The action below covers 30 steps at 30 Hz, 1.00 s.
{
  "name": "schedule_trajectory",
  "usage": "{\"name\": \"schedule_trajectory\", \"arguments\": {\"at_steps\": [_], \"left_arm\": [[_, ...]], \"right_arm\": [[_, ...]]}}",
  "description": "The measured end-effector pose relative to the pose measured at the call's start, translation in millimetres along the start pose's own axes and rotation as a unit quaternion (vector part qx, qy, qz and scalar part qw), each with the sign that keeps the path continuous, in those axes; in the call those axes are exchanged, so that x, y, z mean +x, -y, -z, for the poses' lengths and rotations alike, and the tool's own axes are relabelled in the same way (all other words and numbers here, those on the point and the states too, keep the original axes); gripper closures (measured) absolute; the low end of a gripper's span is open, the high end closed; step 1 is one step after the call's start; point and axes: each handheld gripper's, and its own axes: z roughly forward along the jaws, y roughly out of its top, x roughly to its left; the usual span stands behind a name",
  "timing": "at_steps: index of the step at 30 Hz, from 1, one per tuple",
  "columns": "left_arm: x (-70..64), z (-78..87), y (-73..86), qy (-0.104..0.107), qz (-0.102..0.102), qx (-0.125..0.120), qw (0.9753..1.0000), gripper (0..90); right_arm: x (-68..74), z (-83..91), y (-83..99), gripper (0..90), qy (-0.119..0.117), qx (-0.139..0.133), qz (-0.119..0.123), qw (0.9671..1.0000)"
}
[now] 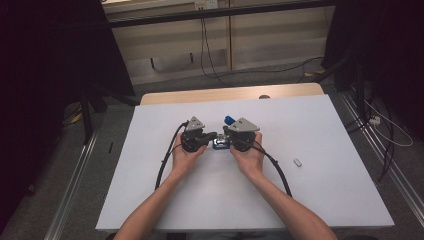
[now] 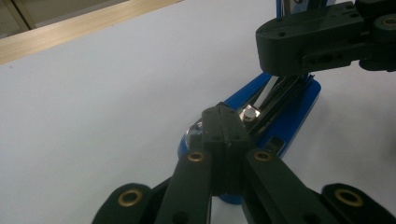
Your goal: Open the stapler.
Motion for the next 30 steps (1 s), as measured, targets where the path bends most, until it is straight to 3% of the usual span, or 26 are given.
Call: {"name": "schedule_trajectory", "arguments": {"at_steps": [7, 9, 11, 30], "left_arm": [[0.2, 0.1, -0.1, 0.001, -0.001, 0.001, 1.0000, 90.0], [0.1, 0.1, -0.2, 0.001, -0.002, 0.001, 1.0000, 90.0], [0.0, -0.2, 0.0, 0.004, 0.004, 0.000, 1.0000, 90.0], [-0.7, 0.1, -0.4, -0.002, 0.001, 0.002, 1.0000, 90.0]], "right_arm": [[0.9, 0.2, 0.7, 90.0, 0.005, -0.003, 0.002, 1.0000], [-0.1, 2.5, 0.7, 90.0, 0.020, -0.019, 0.005, 0.9996], [-3.2, 3.8, -0.3, 90.0, 0.017, -0.018, -0.004, 0.9997], [-11.2, 9.1, -3.0, 90.0, 0.025, -0.022, -0.009, 0.9994]]}}
